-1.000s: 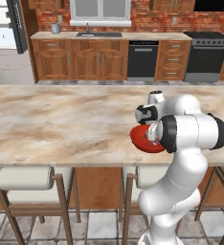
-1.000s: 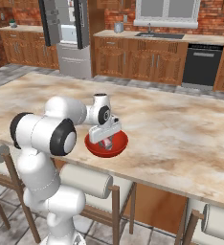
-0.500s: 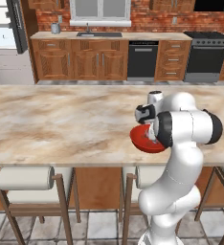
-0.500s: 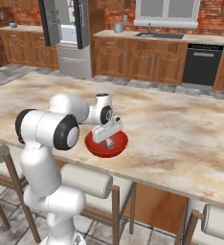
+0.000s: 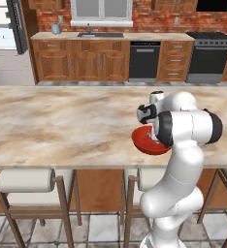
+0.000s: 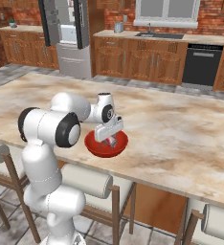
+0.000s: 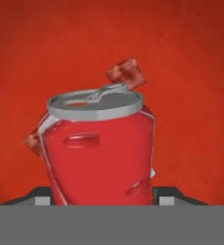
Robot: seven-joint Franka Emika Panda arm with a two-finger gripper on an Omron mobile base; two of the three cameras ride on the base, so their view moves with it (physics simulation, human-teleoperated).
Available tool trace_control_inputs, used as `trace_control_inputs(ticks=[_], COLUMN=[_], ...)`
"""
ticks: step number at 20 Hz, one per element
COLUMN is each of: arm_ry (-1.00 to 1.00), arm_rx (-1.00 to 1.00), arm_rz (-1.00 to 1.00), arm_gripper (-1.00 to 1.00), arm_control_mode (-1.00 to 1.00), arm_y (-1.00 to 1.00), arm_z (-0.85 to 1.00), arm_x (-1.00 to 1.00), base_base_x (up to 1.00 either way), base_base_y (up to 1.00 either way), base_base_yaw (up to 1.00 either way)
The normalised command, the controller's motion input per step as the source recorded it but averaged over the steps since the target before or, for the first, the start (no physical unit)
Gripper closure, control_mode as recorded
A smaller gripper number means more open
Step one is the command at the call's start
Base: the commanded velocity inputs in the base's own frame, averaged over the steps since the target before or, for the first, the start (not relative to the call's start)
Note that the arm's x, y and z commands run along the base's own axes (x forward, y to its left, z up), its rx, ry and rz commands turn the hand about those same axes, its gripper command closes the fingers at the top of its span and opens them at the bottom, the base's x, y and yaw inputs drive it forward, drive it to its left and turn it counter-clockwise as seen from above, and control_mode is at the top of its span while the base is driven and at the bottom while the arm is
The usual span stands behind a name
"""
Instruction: Open the fridge, grab two sodas, and place both sodas inside the bowl with ice on the dining counter.
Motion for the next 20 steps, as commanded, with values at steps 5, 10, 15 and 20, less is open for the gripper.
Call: trace_control_inputs(ticks=[5, 10, 15, 20], arm_ry=[-0.07, -0.15, -0.18, -0.17], arm_rx=[0.00, -0.03, -0.05, 0.00], arm_rz=[0.01, 0.06, 0.03, 0.00], arm_gripper=[-1.00, -1.00, -1.00, -1.00], arm_control_mode=[-1.00, -1.00, -1.00, -1.00], arm_y=[0.02, 0.00, 0.00, 0.14], arm_z=[0.07, 0.41, 0.65, 0.69], arm_x=[-0.06, -0.35, -0.52, -0.40], base_base_x=[0.00, 0.00, 0.00, 0.00], base_base_y=[0.00, 0.00, 0.00, 0.00], base_base_yaw=[0.00, 0.00, 0.00, 0.00])
